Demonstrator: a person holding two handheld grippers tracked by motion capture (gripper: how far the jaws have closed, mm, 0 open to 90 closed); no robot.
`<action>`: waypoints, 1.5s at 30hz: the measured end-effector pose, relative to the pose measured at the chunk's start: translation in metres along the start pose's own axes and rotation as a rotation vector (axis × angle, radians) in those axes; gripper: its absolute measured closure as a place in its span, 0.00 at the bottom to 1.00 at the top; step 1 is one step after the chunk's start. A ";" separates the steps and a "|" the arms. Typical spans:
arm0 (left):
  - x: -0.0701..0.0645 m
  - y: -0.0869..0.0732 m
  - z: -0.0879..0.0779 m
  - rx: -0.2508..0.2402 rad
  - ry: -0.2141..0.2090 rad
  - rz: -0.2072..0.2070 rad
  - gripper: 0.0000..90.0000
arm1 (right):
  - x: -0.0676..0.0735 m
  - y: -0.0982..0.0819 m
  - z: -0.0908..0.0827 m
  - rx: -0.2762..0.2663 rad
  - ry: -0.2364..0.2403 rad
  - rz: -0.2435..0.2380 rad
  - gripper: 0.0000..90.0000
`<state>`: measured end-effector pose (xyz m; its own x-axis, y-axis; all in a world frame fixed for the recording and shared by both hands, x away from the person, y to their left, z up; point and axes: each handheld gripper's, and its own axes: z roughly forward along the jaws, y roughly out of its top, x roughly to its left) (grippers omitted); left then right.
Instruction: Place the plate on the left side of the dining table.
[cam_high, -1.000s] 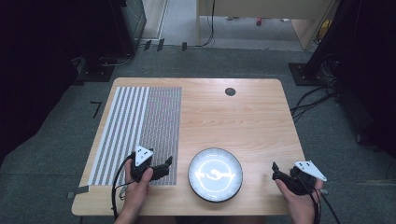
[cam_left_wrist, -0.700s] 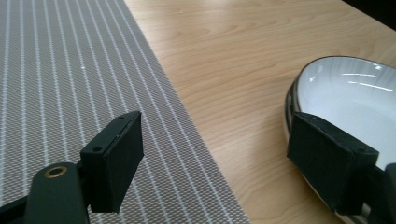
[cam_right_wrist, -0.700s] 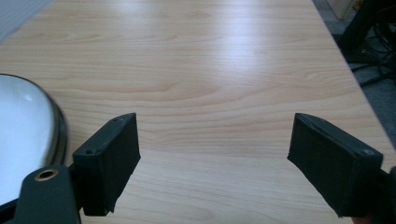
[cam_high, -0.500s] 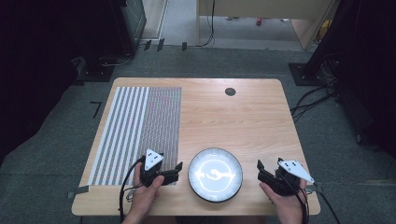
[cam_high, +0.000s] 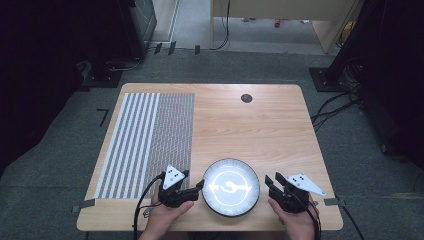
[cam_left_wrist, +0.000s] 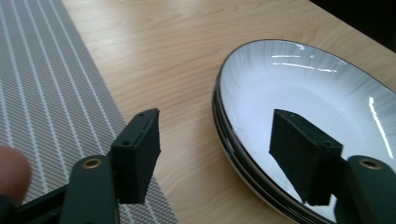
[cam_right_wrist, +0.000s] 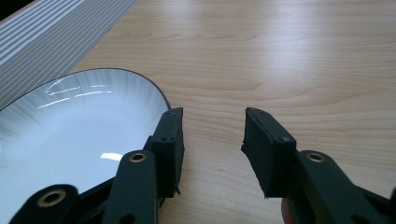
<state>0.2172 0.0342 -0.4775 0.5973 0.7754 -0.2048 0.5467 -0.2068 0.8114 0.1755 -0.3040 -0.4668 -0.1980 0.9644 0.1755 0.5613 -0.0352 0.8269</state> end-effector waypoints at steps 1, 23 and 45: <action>-0.001 0.000 0.000 0.007 -0.015 -0.003 0.42 | 0.002 0.000 0.001 -0.002 0.009 -0.004 0.66; -0.007 -0.007 0.006 0.074 -0.102 0.001 0.83 | 0.020 -0.011 0.015 0.113 0.057 0.157 0.87; -0.011 -0.008 0.004 0.078 -0.096 -0.003 0.84 | 0.035 -0.018 0.017 0.074 -0.066 0.158 0.96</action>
<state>0.2086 0.0254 -0.4842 0.6471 0.7162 -0.2614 0.5903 -0.2536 0.7663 0.1720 -0.2651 -0.4845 -0.0505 0.9636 0.2626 0.6395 -0.1707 0.7496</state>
